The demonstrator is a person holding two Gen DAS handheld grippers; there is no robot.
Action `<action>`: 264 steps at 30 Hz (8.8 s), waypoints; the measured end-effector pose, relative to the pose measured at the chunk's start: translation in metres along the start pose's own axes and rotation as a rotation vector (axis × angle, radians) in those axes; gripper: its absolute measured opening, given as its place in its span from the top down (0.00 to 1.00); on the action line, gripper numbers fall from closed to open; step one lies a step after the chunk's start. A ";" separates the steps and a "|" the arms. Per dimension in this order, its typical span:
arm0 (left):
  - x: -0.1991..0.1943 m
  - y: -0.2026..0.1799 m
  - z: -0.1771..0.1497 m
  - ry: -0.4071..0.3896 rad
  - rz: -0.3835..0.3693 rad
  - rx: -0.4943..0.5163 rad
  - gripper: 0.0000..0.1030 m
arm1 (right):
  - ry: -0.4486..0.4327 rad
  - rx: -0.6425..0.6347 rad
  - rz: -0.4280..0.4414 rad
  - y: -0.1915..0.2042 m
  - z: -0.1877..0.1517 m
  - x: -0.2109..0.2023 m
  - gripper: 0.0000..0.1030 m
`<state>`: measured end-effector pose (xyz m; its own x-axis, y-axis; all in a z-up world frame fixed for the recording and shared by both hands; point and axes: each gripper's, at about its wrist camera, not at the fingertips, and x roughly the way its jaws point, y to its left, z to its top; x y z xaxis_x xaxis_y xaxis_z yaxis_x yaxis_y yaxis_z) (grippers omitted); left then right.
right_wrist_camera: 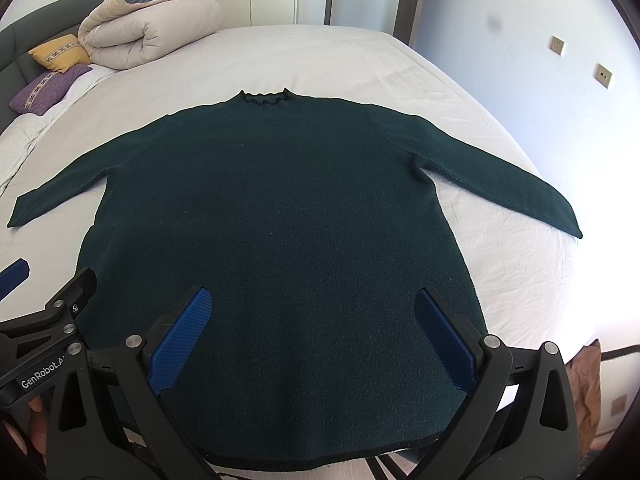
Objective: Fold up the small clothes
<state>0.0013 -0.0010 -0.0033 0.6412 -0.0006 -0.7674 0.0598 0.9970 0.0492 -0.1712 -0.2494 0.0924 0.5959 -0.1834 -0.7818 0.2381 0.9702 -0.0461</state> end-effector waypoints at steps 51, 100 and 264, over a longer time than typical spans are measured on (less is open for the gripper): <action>0.002 0.006 -0.006 0.006 -0.011 -0.016 0.00 | 0.010 0.003 0.000 0.003 -0.015 0.008 0.00; 0.052 -0.041 0.069 -0.001 -0.424 -0.088 0.00 | -0.171 1.427 0.483 -0.471 -0.044 0.146 0.10; 0.255 -0.006 0.184 0.188 -0.677 -0.195 0.18 | 0.210 0.750 0.995 -0.296 0.194 0.348 0.23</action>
<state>0.3055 -0.0211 -0.0818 0.3686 -0.6265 -0.6868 0.2482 0.7783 -0.5767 0.1144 -0.6311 -0.0453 0.6502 0.6681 -0.3618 0.1741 0.3325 0.9269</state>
